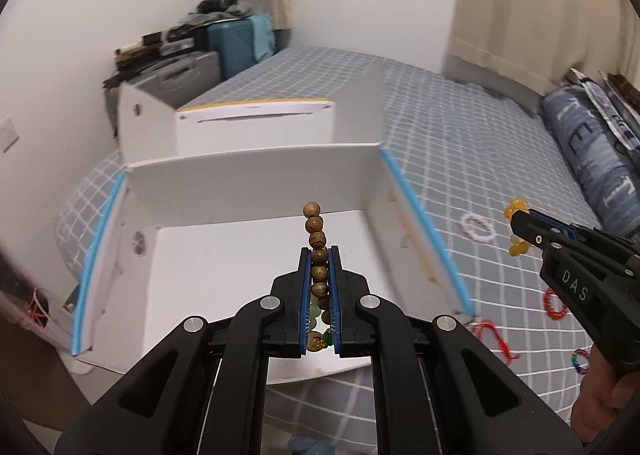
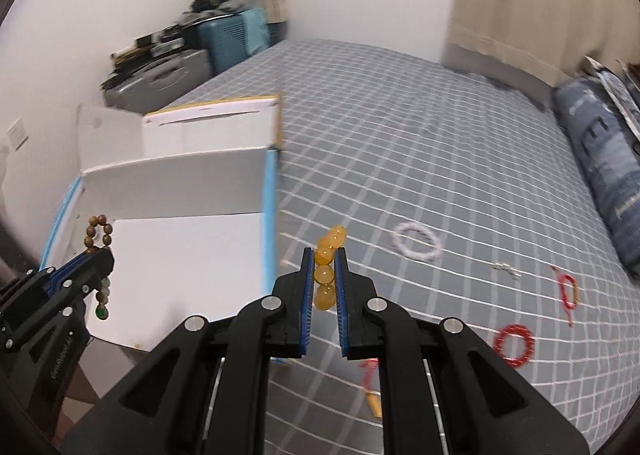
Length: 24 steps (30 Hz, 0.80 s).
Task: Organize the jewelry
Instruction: 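Lift both held bracelets and carry them over the white box, then open the left tool to drop the wooden bracelet while the right tool drops the amber one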
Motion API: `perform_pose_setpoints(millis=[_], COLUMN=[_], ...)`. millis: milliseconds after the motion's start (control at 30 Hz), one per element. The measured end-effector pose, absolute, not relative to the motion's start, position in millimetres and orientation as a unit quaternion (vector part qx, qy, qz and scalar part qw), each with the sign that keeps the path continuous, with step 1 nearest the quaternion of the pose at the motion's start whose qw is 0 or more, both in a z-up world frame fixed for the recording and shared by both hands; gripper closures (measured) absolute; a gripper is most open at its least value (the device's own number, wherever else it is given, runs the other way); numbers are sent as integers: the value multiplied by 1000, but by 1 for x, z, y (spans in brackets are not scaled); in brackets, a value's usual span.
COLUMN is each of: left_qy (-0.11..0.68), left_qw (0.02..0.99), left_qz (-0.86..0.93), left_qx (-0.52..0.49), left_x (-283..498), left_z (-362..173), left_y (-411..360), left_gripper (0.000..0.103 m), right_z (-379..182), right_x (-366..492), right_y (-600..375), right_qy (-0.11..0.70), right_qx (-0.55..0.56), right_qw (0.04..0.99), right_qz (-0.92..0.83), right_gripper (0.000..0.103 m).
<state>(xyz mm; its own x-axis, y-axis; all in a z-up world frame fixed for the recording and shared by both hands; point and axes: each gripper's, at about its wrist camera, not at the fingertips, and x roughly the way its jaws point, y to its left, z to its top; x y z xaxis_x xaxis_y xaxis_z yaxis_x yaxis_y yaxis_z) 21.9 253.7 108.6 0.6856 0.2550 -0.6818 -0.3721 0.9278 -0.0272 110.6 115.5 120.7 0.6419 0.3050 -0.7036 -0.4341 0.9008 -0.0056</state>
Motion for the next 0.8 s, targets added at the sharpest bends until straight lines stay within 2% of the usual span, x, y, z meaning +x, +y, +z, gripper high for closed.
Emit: perform_pose_setpoints(millis=[467,800], left_qy=[383,425], left_qw=[885,862], left_qz=[242,251], left_qx=[-108,-118], left_x=[0,7], left_z=[77,50], left_y=[342,368], left_gripper=[95,95], right_z=[83,51], right_x=[107,115], right_y=[207,232], right_qy=[394,436], right_qx=[-119,-125], right_qw=[877,856], right_qz=[249,249], right_gripper=[94,94])
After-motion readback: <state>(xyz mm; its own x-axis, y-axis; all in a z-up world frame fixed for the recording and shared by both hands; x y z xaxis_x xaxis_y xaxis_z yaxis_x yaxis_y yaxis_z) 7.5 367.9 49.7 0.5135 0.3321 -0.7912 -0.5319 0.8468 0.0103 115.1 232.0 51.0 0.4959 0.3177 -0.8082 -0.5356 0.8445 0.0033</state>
